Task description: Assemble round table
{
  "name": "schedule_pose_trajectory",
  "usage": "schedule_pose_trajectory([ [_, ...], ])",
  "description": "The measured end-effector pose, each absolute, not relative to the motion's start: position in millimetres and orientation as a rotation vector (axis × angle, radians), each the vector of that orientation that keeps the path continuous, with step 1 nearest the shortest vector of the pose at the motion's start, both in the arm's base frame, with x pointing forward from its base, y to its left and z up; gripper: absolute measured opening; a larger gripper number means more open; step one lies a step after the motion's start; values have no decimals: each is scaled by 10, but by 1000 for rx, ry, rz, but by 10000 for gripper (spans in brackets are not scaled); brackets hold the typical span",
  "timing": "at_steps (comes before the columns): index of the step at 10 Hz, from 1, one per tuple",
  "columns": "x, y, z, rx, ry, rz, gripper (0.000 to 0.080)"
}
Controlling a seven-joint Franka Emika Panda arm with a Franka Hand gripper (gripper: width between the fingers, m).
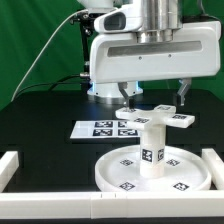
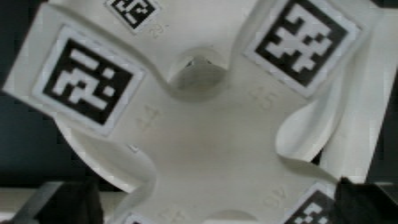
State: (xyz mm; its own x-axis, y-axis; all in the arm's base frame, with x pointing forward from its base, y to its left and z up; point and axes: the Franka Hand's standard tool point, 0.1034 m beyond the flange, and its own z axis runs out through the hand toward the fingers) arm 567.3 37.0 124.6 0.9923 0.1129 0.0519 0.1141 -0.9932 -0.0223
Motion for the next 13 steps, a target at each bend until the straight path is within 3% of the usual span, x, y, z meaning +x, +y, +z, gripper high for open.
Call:
schedule_pose_trajectory([
  [6,5656,384,1061,-3119,-151,-75,649],
  [7,5656,385,1061,-3119,-151,-75,526],
  [8,5653,385,1060,-3119,-151,-72,526],
  [9,5650,386,1060,-3119,-152,-70,439],
  [13,5646,392,1057,-3120,43,-85,439],
])
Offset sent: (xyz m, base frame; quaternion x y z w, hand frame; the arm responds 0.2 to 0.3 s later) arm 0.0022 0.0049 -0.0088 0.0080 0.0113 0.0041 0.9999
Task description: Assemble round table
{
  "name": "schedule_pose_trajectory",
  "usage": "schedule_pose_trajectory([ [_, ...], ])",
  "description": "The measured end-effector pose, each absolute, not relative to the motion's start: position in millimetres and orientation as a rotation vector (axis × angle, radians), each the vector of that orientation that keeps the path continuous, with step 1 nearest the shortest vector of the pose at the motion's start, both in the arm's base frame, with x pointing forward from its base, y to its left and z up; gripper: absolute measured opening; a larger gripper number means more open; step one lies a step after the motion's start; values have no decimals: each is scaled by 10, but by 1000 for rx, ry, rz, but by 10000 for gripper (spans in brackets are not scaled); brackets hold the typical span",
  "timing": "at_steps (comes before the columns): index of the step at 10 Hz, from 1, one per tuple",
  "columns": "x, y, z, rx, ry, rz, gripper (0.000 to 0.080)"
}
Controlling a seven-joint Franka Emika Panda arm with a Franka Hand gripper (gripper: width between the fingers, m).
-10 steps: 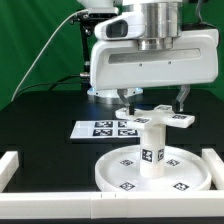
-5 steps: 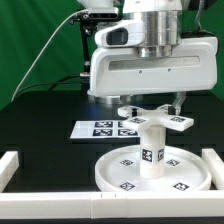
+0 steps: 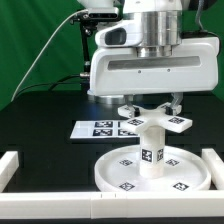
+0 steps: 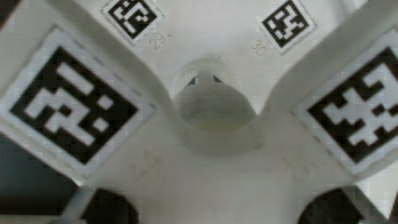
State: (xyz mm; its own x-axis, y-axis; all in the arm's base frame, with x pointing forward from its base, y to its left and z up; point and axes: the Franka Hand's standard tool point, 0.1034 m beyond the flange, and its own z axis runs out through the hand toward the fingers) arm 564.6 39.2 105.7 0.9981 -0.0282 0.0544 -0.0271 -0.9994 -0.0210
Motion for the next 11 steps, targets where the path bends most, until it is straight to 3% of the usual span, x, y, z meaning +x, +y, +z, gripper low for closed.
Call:
schedule_pose_trajectory([
  [4,5635,389,1048,-2891,1036,-137,440],
  [9,5620,392,1043,-2690,1406,-113,442],
  [11,5627,395,1037,-2366,1863,-55,442],
])
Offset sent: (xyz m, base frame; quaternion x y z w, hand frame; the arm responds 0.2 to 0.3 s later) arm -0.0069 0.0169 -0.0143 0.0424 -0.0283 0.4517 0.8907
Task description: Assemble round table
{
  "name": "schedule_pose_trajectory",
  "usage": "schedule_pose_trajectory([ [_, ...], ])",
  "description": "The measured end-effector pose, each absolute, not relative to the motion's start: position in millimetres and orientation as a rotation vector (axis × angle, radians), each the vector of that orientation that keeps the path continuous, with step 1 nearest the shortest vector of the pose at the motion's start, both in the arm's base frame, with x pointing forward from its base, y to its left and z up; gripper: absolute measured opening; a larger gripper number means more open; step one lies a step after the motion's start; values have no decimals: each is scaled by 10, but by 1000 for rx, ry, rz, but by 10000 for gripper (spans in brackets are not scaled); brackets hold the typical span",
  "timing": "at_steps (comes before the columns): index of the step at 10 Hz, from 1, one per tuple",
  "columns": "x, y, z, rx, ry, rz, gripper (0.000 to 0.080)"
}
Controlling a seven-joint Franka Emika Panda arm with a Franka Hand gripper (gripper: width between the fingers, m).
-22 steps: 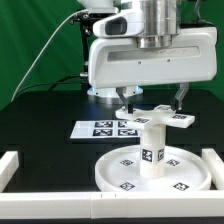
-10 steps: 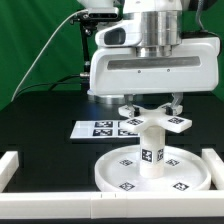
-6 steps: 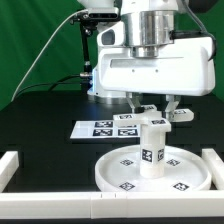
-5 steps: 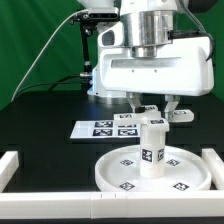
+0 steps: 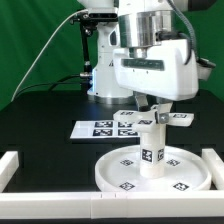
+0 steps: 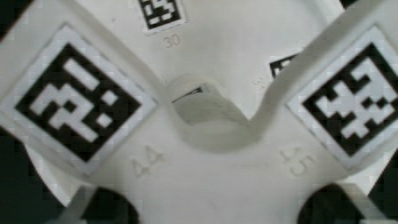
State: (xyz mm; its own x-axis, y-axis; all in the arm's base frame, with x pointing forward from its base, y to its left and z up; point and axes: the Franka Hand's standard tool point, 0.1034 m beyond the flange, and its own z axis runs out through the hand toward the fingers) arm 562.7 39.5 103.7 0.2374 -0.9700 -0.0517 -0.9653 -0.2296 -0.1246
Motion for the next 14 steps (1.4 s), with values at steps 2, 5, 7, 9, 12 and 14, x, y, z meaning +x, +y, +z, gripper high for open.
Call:
schedule_pose_trajectory([
  [2,5623,396,1029,-1975,2212,-17,442],
  [5,5615,396,1032,-2073,2132,-8,448],
  [7,5649,379,1126,-2270,1931,32,606],
  [9,5685,387,1266,-2471,1641,36,647],
  [12,5700,403,1280,-2750,1107,-14,649],
  [14,5698,401,1274,-2817,929,-30,649],
])
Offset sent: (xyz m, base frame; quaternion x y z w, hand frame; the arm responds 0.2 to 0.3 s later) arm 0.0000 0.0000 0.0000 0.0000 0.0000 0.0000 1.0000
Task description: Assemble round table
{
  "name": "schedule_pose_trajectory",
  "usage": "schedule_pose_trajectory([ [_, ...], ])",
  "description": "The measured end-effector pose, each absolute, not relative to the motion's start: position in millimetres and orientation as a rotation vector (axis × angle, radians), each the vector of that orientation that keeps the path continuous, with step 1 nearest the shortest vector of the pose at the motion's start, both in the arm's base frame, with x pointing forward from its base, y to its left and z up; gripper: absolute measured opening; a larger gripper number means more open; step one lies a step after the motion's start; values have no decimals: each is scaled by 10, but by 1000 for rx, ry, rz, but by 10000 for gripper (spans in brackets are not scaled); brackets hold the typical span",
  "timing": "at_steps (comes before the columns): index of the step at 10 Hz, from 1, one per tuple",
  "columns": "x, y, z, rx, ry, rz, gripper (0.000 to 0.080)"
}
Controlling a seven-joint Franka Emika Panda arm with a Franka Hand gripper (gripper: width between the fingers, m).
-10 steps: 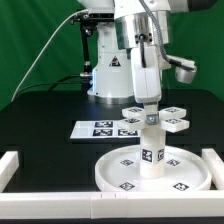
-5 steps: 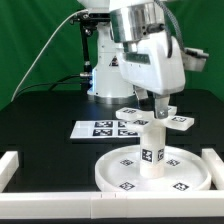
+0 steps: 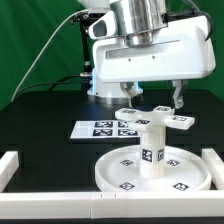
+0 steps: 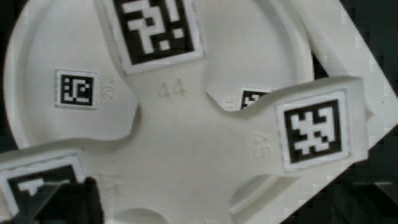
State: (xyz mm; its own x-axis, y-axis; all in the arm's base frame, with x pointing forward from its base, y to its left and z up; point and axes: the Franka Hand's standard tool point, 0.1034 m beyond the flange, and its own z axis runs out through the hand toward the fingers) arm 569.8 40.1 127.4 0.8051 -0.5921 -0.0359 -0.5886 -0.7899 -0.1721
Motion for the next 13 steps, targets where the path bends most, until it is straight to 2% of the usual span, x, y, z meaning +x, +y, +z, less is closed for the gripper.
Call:
schedule_pose_trajectory([
  [2,5696,398,1270,-2858,797,-41,649],
  [5,5737,389,1233,-3063,-54,-20,649],
  [6,5727,365,1196,-3053,-154,1,649],
  [11,5713,358,1206,-3060,-172,1,649],
  [13,5654,420,1146,-3079,-242,3,649],
])
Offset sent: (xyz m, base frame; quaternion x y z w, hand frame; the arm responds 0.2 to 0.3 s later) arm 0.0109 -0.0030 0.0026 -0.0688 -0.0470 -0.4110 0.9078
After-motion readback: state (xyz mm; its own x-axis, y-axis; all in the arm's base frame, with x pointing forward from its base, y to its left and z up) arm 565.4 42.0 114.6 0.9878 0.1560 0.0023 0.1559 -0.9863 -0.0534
